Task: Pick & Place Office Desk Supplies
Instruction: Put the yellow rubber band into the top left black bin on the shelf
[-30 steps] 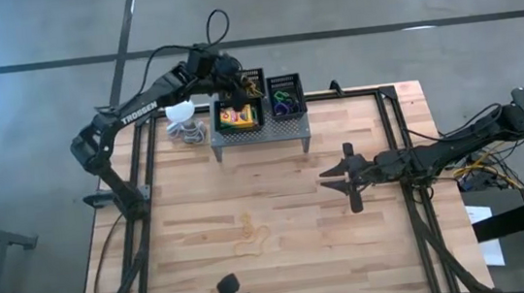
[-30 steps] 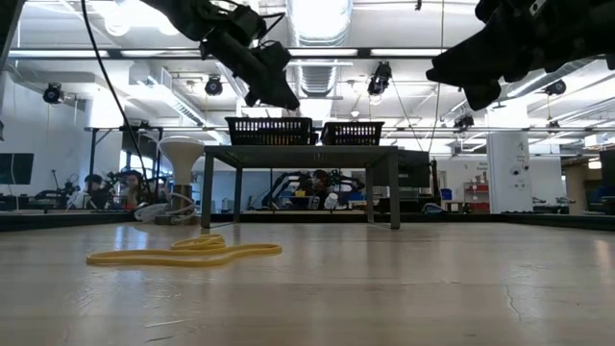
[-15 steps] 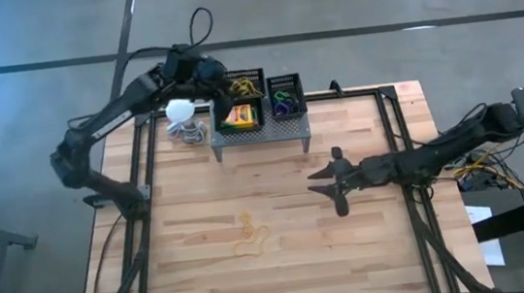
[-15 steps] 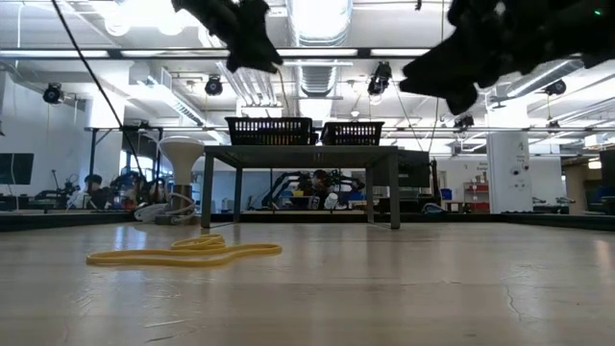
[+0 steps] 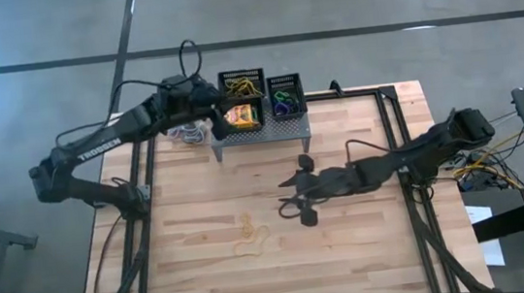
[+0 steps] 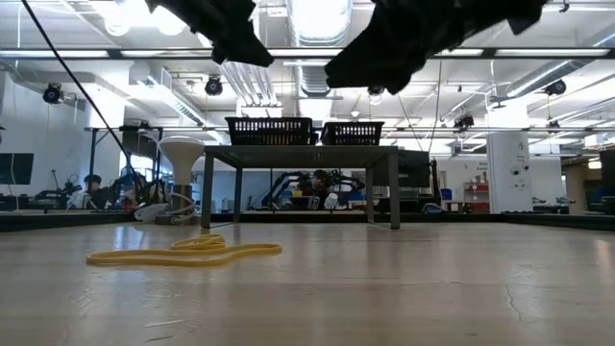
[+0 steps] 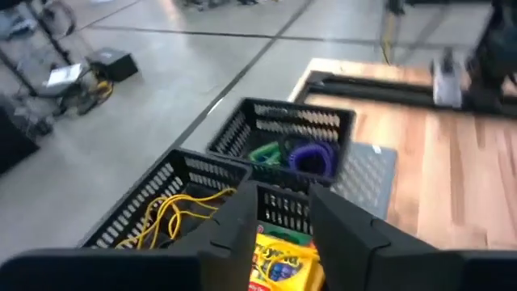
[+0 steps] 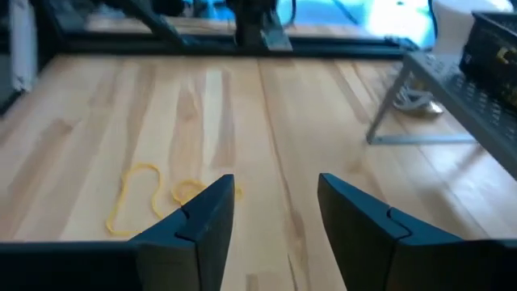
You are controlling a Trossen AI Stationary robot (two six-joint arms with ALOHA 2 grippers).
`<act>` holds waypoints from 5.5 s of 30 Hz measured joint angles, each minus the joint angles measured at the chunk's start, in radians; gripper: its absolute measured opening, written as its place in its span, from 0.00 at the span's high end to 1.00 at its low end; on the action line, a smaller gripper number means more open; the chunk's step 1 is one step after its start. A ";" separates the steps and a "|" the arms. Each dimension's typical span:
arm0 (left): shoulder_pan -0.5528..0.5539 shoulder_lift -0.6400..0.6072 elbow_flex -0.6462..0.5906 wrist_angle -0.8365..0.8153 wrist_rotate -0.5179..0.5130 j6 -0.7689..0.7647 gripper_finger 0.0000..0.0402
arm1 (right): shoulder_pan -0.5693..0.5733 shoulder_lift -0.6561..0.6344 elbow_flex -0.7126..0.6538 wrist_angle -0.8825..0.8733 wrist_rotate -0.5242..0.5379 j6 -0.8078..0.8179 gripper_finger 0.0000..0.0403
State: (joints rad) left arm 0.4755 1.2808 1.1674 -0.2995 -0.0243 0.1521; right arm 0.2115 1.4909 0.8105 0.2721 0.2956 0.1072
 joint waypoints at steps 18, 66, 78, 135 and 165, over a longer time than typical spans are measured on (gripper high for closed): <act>0.095 0.287 0.055 -0.071 0.062 0.053 0.50 | 0.003 -0.029 0.089 -0.224 0.021 0.020 0.70; 0.264 0.171 0.055 0.460 0.104 0.129 1.00 | 0.021 -0.029 0.053 -0.177 0.022 0.056 0.85; 0.305 0.251 -0.106 0.514 0.164 0.082 0.99 | 0.021 -0.029 0.053 -0.147 0.021 0.058 0.85; -0.945 -0.290 -0.893 0.551 -0.680 -0.599 0.69 | -0.095 0.655 0.501 -0.429 -0.507 -0.296 0.97; -0.902 0.149 -0.850 1.085 -0.589 -0.375 0.69 | 0.141 0.076 -0.307 0.192 -0.040 0.386 0.98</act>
State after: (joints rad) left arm -0.4263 1.4301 0.3174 0.7855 -0.6129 -0.2232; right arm 0.3522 1.5665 0.5038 0.4642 0.2561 0.4936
